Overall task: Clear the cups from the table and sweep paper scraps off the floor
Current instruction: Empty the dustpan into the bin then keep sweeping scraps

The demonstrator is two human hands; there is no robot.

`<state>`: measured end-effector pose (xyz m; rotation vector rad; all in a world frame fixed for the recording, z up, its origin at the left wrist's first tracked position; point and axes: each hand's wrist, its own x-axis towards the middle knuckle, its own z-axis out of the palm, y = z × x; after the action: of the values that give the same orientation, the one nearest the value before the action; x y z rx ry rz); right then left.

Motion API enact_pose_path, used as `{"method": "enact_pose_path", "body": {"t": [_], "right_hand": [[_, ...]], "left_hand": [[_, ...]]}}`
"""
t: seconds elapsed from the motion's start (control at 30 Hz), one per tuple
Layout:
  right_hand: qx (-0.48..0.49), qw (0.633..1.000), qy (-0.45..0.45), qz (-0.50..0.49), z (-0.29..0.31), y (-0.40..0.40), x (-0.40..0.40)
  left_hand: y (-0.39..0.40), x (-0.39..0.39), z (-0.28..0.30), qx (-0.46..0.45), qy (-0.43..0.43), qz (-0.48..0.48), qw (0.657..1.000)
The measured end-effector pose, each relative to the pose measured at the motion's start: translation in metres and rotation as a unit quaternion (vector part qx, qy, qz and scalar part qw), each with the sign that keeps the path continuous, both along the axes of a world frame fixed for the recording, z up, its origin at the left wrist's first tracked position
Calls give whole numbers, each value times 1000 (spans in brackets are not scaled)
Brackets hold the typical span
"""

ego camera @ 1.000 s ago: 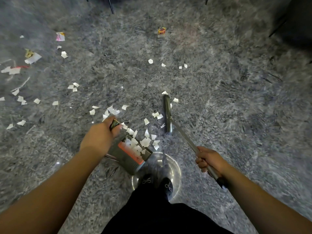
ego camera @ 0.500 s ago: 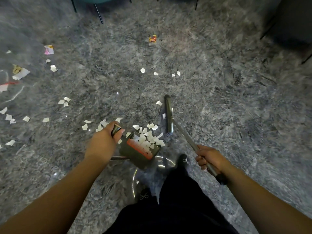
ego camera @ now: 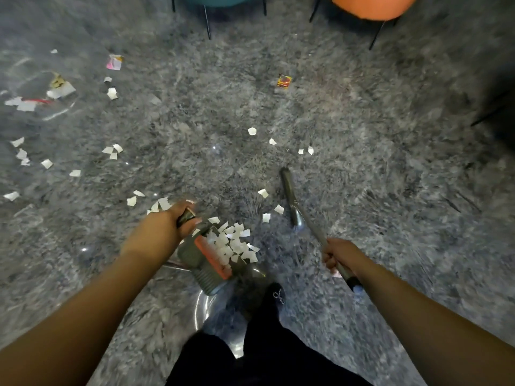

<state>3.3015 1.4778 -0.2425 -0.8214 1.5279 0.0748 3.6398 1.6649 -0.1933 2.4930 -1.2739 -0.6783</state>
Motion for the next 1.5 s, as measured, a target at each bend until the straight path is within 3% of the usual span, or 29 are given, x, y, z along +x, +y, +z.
{"method": "enact_pose_path", "body": {"t": [0.17, 0.5, 0.9, 1.2, 1.5], "right_hand": [[12, 999, 24, 41, -25, -34, 14], [90, 984, 37, 151, -46, -1, 58], [202, 974, -47, 92, -41, 113, 82], [222, 970, -82, 61, -8, 140, 82], [173, 978, -112, 20, 22, 166, 62]], "left_hand": [[13, 2, -4, -55, -7, -8, 998], [36, 5, -4, -17, -15, 0, 1000], [44, 10, -3, -21, -14, 1, 1000], [57, 5, 1, -23, 7, 5, 1000], [116, 21, -1, -54, 29, 1, 998]]}}
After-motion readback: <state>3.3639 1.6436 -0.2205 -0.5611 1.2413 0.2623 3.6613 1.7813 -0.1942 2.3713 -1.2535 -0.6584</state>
